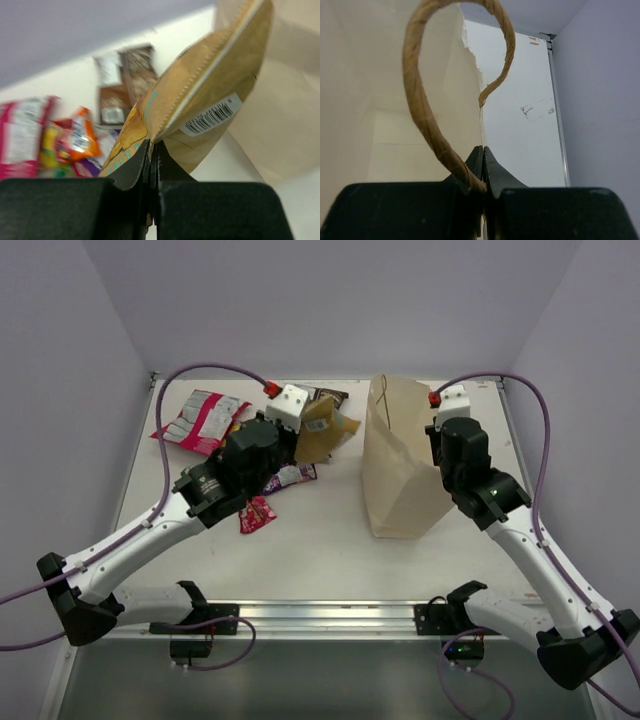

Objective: Take the snacks out of the paper bag

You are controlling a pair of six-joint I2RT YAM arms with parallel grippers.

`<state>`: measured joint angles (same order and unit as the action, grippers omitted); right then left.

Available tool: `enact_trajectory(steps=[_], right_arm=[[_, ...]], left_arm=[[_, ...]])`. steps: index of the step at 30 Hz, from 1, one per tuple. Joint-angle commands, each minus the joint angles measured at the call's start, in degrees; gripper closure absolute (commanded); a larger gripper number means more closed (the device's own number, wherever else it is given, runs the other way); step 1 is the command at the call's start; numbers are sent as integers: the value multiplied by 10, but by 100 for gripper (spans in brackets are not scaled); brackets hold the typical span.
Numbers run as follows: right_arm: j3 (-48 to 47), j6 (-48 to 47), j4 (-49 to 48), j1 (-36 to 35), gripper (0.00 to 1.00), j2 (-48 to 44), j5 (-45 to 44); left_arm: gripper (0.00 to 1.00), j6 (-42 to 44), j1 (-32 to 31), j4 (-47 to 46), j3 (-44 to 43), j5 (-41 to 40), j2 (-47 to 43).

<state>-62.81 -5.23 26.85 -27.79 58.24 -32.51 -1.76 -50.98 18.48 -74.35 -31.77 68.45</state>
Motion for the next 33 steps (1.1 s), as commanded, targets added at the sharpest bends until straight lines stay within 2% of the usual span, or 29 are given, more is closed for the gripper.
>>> enact_trajectory(steps=[1, 2, 4, 6, 9, 11, 16, 17, 19, 27, 33], right_arm=[[-27, 29, 1, 10, 100, -23, -17], [-26, 29, 1, 11, 100, -23, -15], [-25, 29, 0, 12, 100, -20, -15], [-25, 30, -1, 12, 100, -13, -12], [-25, 33, -1, 12, 100, -9, -11], [-23, 33, -1, 12, 100, -10, -11], [-27, 33, -1, 13, 100, -15, -12], [-28, 33, 0, 13, 100, -15, -13], [-34, 36, 2, 13, 100, -15, -13], [-45, 44, 7, 19, 100, -15, -11], [-58, 48, 9, 28, 100, -2, -1]], left_arm=[[100, -212, -2, -38, 71, 191, -30], [100, -243, -2, -60, 96, 242, -51], [100, -321, -2, -133, 182, 275, -80], [100, -387, -1, -142, 241, 270, -112], [100, -431, 5, -116, 284, 222, -135], [100, -439, 28, -101, 315, 197, -141], [99, -439, 127, -77, 362, 215, -126], [93, -436, 141, -74, 369, 220, -113], [92, -428, 170, -66, 369, 232, -92], [86, -430, 178, -92, 401, 375, -52], [63, -440, 155, -92, 437, 398, -99]])
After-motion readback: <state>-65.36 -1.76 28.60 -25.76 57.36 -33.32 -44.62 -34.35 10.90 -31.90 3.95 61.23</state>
